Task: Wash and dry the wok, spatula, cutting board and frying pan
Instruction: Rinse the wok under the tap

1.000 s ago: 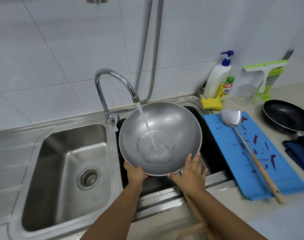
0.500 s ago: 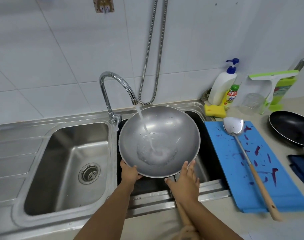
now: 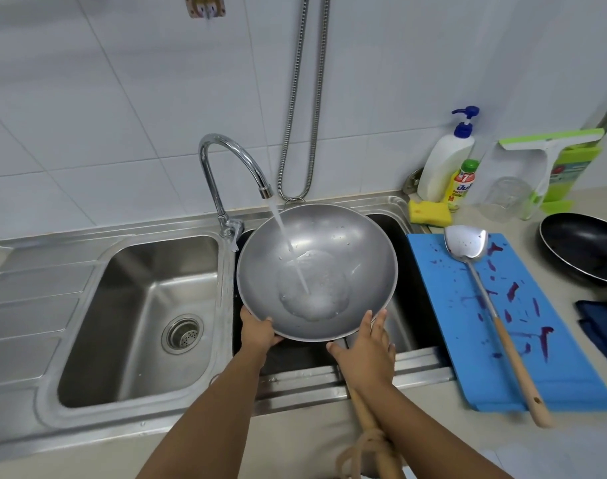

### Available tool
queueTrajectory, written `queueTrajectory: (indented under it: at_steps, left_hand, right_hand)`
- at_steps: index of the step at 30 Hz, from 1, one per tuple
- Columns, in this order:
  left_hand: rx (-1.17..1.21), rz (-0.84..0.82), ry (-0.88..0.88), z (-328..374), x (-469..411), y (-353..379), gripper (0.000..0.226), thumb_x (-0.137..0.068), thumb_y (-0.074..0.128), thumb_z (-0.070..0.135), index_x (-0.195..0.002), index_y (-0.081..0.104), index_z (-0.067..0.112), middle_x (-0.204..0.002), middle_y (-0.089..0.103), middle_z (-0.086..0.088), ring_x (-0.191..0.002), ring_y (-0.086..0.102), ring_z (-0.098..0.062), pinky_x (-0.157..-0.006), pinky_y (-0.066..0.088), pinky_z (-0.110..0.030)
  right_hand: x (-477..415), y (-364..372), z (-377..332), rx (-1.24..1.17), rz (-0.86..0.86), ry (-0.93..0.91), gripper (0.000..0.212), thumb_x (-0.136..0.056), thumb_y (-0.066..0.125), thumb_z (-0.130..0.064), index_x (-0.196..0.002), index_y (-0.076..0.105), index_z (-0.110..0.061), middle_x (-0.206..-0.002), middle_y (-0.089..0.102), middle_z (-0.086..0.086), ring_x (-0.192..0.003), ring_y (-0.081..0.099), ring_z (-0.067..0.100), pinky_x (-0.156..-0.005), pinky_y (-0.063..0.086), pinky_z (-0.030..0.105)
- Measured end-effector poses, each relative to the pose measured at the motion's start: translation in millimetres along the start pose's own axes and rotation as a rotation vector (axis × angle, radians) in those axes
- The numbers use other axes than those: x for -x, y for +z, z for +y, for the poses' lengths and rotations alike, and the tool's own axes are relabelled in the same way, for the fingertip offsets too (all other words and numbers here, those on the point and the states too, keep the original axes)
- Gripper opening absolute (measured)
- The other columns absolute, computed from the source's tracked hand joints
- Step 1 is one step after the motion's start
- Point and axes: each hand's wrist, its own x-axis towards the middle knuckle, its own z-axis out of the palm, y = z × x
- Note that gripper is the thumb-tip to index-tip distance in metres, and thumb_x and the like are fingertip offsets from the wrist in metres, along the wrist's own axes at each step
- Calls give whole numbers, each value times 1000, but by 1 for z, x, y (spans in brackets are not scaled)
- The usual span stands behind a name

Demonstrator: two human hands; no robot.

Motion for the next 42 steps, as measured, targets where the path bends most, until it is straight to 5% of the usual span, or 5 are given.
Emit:
queueTrajectory:
  at_steps: [12,42]
  left_hand:
    - [-13,-22,3,-5,-5,-3,70,-94,49,-8,-151,21,21,-141,43,-12,-124,48,-35,-77,57,-41]
    - [-12,-56,-6,-8,-7,-6,70,-94,52,-7,-150,23,22,-133,46,-8,-119,51,-31,-79,58,-43]
  right_hand:
    - [1,1,1,-22,9,-18,105,-86,60,-57,-156,-8,-16,-161,-20,9,-150,6,28,-122,10,43]
    - [-1,3,1,-37,12,-22,105,-85,63,-57,-156,-5,-18,-161,-21,5,-148,16,29,-118,23,43]
